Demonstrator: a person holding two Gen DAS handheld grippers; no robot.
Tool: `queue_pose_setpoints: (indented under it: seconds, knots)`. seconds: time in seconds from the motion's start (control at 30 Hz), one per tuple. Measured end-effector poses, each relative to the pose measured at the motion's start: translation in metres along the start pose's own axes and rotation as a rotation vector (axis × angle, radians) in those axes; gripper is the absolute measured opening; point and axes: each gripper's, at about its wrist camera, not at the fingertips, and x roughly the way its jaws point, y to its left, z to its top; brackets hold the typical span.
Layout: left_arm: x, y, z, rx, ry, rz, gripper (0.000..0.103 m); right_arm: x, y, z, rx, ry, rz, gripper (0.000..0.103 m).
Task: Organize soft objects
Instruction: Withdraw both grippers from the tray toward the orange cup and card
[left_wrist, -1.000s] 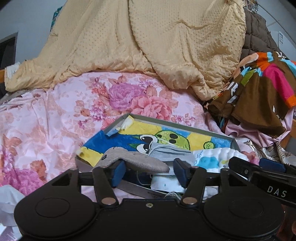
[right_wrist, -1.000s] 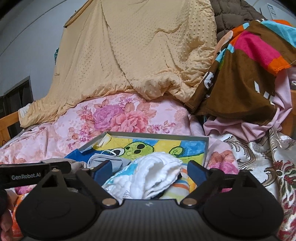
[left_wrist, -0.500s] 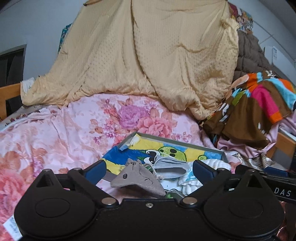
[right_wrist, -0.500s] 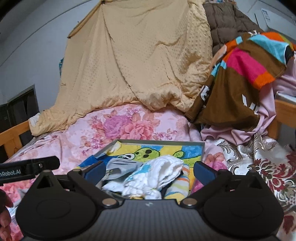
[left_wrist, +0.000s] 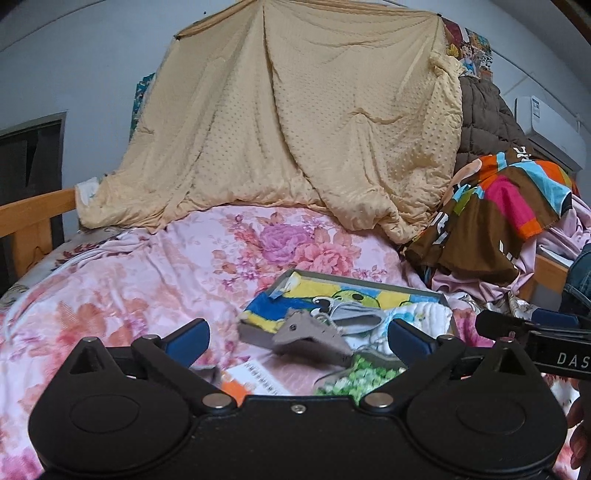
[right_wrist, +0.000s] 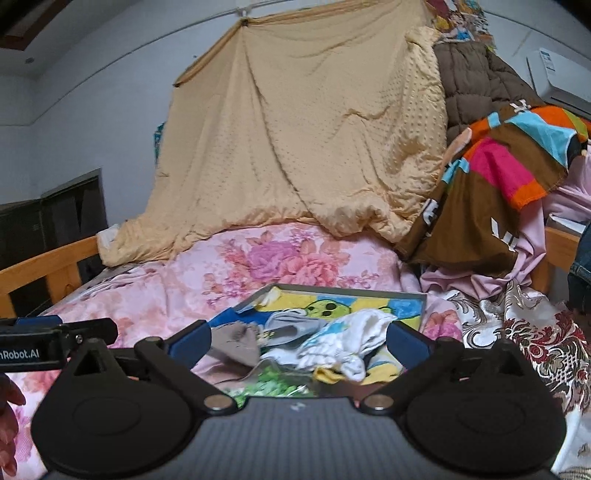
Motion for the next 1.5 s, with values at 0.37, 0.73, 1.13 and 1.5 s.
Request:
queue_pose_setpoints:
  seconds: [0.37,0.73,1.13,1.5]
  knots:
    - [-0.052,0.023,-0.026,0.037,-0.006,0.035,0.102,-0.035,0.033,-0.018,-0.040,0.002,0.029,0.103]
    - [-0.076,0.035,-0.047,0.073,0.045,0.049,0.102,-0.047,0.052,-0.038,-0.086,0.053,0.026,0.103]
    - [-0.070,0.047,-0.066,0.066,0.230,0.080,0.102,-0.034,0.065,-0.056,-0.153,0.141,0.051,0.103]
    - [-0.037,0.068,-0.062,0.056,0.410,-0.110,0.102,-0.010,0.079,-0.072,-0.221,0.266,0.098,0.103]
